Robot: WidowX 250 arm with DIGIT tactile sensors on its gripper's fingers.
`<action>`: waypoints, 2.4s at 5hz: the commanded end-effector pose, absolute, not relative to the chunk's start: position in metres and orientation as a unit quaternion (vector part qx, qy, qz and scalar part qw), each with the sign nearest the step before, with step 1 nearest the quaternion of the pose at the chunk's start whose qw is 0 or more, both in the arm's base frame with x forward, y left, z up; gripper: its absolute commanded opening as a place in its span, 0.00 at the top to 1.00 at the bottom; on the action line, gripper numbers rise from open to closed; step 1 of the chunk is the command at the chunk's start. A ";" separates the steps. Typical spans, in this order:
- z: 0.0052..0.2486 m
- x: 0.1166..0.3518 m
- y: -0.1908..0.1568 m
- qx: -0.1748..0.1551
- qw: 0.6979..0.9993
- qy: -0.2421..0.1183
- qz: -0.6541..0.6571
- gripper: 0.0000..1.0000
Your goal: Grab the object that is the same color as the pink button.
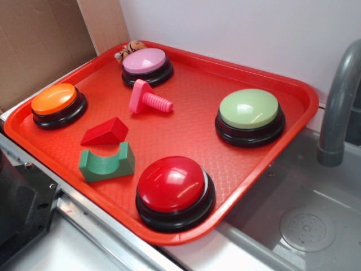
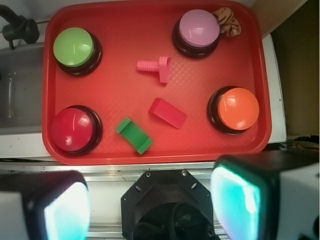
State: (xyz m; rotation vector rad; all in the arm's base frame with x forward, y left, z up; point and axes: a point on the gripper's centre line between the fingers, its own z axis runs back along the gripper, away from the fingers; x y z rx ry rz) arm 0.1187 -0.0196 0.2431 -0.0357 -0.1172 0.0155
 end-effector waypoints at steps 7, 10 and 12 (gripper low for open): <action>0.089 0.236 0.022 0.006 0.995 -0.050 0.080 0.00; 0.041 0.250 0.017 0.043 0.998 -0.023 0.040 0.00; 0.031 0.247 0.018 0.039 0.999 -0.004 0.018 0.31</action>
